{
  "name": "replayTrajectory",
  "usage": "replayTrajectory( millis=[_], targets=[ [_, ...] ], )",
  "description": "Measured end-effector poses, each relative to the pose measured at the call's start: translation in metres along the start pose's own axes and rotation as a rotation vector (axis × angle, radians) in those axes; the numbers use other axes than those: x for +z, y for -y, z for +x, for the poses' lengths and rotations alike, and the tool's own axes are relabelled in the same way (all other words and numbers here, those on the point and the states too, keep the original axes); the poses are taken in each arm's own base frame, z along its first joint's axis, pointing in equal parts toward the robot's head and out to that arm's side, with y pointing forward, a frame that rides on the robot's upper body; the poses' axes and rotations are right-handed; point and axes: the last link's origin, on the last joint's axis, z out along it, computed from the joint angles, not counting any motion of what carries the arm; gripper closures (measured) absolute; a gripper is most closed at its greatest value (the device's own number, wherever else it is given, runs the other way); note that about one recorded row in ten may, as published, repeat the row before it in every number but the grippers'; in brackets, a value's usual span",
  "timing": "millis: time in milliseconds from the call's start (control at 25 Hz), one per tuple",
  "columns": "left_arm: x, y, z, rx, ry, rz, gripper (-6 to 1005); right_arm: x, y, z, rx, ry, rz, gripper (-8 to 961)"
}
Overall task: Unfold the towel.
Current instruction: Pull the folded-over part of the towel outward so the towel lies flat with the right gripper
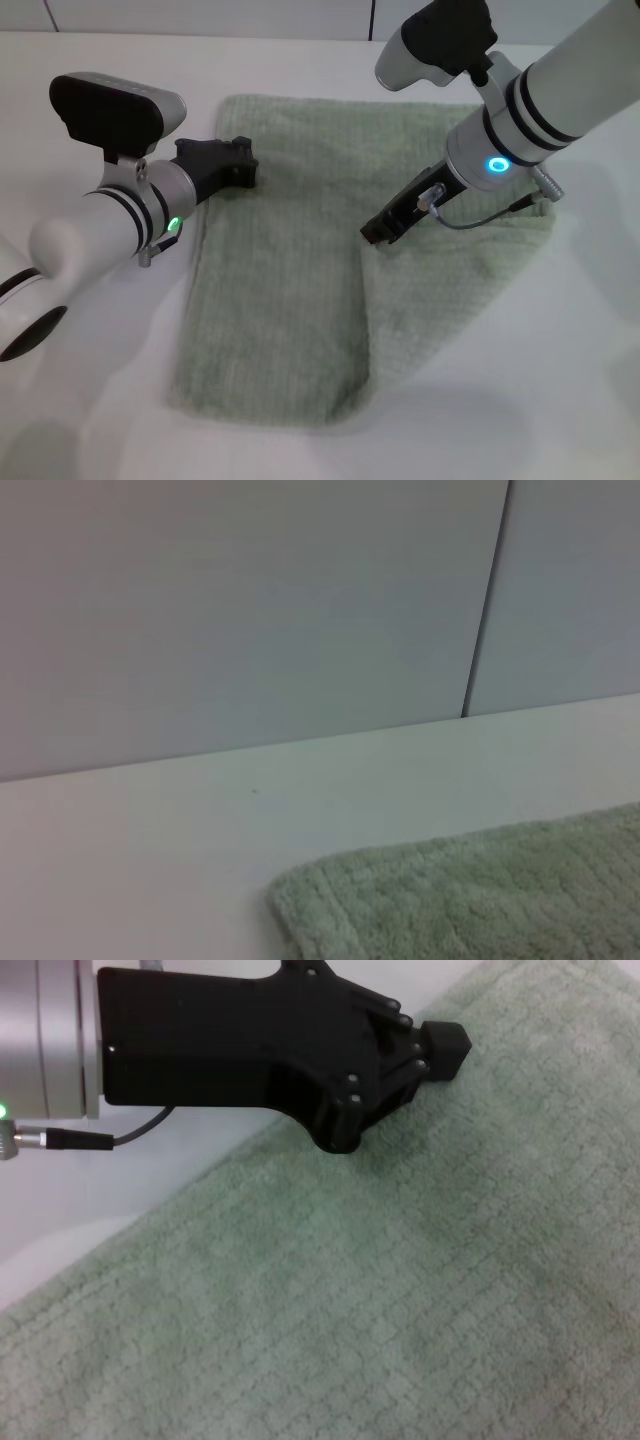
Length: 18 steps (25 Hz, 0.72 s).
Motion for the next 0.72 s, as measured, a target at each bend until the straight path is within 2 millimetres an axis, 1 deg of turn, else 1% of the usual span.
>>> replayTrajectory(
  millis=[400, 720],
  targets=[
    [-0.0004, 0.0007, -0.0005, 0.000, 0.001, 0.001, 1001, -0.0023, -0.0029, -0.0015, -0.020, 0.001, -0.013, 903],
    [-0.0004, 0.0011, -0.0005, 0.000, 0.001, 0.002, 1001, -0.0098, -0.0074, -0.0015, -0.037, 0.008, -0.029, 903]
  ],
)
